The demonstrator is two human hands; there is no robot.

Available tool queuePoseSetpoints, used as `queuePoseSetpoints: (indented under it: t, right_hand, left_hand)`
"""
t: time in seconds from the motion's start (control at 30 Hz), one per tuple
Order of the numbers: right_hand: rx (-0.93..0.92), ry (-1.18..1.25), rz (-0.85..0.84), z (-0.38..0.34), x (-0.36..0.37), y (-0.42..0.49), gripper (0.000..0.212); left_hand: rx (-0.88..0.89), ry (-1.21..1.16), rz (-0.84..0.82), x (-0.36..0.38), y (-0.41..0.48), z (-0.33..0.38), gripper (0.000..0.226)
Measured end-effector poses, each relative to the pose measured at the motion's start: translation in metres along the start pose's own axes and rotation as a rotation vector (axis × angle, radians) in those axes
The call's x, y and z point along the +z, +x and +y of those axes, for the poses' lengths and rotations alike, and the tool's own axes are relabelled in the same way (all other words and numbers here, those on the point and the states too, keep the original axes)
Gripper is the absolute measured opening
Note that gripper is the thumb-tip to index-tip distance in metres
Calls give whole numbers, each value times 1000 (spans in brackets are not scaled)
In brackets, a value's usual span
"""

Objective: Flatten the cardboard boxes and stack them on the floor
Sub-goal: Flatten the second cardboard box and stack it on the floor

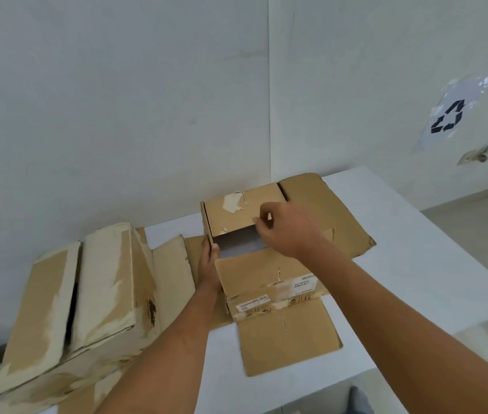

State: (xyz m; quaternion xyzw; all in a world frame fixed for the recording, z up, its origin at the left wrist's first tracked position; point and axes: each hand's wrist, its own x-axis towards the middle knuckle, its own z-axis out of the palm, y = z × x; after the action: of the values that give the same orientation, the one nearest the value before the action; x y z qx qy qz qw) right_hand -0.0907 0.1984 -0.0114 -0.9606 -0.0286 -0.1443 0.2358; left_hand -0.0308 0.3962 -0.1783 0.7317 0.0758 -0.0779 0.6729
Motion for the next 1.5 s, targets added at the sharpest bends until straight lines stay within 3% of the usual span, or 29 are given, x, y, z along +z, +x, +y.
queuePoseSetpoints:
  t: [0.13,0.2,0.27,0.33,0.43,0.57,0.67,0.77,0.83,0.9,0.97,1.0,1.07,1.13,1.2,1.3,1.4,1.5]
  right_hand:
    - [-44,-9,-540,-8,-21,-9,32]
    - [19,3,-816,-5,-8,-23,52]
    - [93,-52,-968,1,11,-37,76]
    - [118,-87,-1007,7,29,-46,90]
    - [20,-233,-971,18,49,-56,91]
    - [-128,-420,-675,34,70,-66,64]
    - [-211,-462,-502,39,78,-73,54]
    - [-216,-456,-466,44,81,-75,56]
    - [-179,-380,-495,45,76,-73,60]
    - [-44,-109,-487,46,70,-70,61]
    - [88,153,-358,50,67,-67,60]
    - [101,159,-247,54,66,-65,56]
    - [99,-54,3,71,67,-59,43]
    - [219,-238,109,88,62,-51,43]
    - [368,-271,43,101,60,-46,57]
    - [474,-205,-87,110,65,-44,72]
    - [534,-139,-131,108,65,-41,80]
    - [545,-144,-165,108,64,-41,86]
  left_hand:
    - [-13,59,42,7,-28,36,47]
    - [-9,128,51,7,-32,39,49]
    - [10,178,65,6,-30,34,49]
    - [22,195,73,6,-29,32,49]
    - [16,210,69,7,-27,30,50]
    - [21,237,79,7,-26,29,50]
    - [35,256,76,6,-24,28,50]
    - [51,255,73,5,-23,27,49]
    - [51,265,72,5,-23,28,49]
    - [64,294,80,5,-25,29,50]
    - [80,341,87,4,-26,28,50]
    - [81,377,86,3,-25,29,50]
    - [74,463,91,1,-22,35,50]
    - [70,566,129,-2,-16,46,47]
    - [40,626,165,-4,-9,57,52]
    - [146,875,151,-3,6,63,80]
    - [344,1169,14,5,24,68,98]
    - [431,1366,-146,14,46,76,93]
